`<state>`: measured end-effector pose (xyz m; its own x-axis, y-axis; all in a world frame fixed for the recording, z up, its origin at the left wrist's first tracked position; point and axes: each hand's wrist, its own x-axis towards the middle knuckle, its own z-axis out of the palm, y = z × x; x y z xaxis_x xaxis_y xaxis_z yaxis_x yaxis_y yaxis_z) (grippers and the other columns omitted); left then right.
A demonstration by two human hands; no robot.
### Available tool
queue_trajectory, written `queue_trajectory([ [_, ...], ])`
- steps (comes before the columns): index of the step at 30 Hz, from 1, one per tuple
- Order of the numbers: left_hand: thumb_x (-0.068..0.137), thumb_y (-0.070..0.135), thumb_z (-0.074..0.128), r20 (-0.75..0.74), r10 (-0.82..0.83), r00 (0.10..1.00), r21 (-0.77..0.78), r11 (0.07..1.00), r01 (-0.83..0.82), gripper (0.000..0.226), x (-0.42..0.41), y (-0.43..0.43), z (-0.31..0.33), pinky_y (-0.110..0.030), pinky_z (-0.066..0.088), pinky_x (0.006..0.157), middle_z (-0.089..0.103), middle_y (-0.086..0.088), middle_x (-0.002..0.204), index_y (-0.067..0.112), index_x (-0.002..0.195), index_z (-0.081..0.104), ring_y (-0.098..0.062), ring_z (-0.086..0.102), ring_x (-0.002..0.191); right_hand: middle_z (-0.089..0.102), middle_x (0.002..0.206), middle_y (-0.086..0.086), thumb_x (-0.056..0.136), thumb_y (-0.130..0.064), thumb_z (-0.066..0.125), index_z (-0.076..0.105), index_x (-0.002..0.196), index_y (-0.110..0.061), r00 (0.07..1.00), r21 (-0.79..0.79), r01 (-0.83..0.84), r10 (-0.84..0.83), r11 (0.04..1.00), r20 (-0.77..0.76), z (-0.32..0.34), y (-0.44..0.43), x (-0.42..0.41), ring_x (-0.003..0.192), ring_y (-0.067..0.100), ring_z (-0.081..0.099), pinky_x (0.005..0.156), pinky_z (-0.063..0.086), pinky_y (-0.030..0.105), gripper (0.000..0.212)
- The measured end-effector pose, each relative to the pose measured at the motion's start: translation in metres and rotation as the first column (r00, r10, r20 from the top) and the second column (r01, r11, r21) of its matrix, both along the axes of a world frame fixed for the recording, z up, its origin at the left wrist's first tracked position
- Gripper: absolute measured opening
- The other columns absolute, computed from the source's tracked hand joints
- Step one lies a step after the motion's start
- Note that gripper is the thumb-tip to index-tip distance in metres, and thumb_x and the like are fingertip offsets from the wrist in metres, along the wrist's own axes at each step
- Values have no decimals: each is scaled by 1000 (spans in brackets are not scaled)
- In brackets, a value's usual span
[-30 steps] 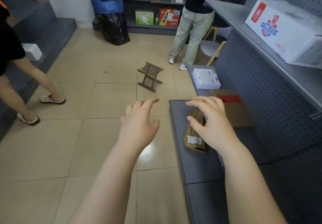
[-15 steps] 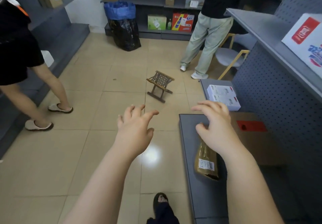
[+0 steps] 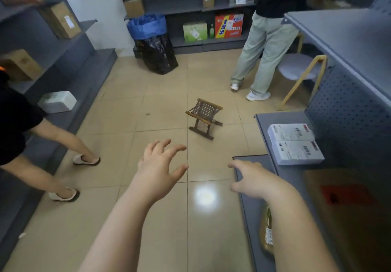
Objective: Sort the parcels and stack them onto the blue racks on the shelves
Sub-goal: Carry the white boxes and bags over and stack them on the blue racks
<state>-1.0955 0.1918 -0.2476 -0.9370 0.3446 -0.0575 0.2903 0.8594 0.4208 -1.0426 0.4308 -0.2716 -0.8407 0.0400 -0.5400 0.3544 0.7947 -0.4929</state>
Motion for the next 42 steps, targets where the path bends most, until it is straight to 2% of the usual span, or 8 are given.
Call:
queue_trajectory([
  [4,89,35,56,21,-21,1000,-55,998,23,50,-40,18,-12,-42,32,102,34,12,147,45,134,38,-14,18,137,43,143,-3,84,-32,60,32,142,-38,996,-47,40,-44,998,-81,-9,13,-31,125,16,45,95,42,31,65],
  [10,76,78,46,45,-85,995,-185,978,92,72,-112,40,-25,-49,26,109,31,9,150,46,139,31,-19,16,141,43,141,-11,87,-25,59,42,137,-33,937,19,56,-46,998,-347,-4,13,-94,133,13,27,109,32,38,54],
  [15,68,88,40,41,-249,968,-277,928,251,86,-188,64,-33,-55,17,112,22,4,156,48,142,22,-25,10,144,30,148,-12,87,-29,59,38,140,-36,856,189,129,-13,973,-517,-7,-5,-154,139,16,8,116,12,37,58],
  [24,69,75,48,8,-509,860,-99,856,508,75,-287,100,-66,-51,22,111,24,8,153,51,137,29,-22,6,143,28,149,-10,86,-28,58,38,138,-35,878,320,346,-183,882,-443,-41,6,-217,141,23,5,113,3,41,56],
  [31,74,63,59,28,-717,696,-93,692,716,74,-312,186,-82,-52,13,114,19,5,155,50,139,26,-23,4,143,27,151,-10,88,-31,55,36,141,-34,835,342,528,-402,777,-376,-63,51,-208,142,24,5,113,6,42,56],
  [37,71,74,50,102,-752,651,72,658,750,78,-337,285,-103,-48,31,108,29,-2,151,42,141,33,-22,13,139,29,151,-8,94,-33,47,37,141,-29,706,291,705,-602,647,-373,-86,98,-191,140,24,10,111,14,41,48],
  [40,78,67,52,63,-791,608,-17,608,793,72,-344,325,-112,-48,32,106,28,-2,152,41,141,31,-23,13,140,31,150,-7,94,-34,48,33,142,-28,601,274,799,-724,535,-338,-102,132,-177,137,22,16,107,22,41,51],
  [42,83,59,56,73,-824,562,-87,556,827,68,-346,348,-118,-48,33,105,24,-1,154,43,142,28,-23,11,141,27,152,-6,93,-36,50,24,146,-28,526,209,847,-827,488,-198,-116,150,-171,137,23,16,107,25,43,60],
])
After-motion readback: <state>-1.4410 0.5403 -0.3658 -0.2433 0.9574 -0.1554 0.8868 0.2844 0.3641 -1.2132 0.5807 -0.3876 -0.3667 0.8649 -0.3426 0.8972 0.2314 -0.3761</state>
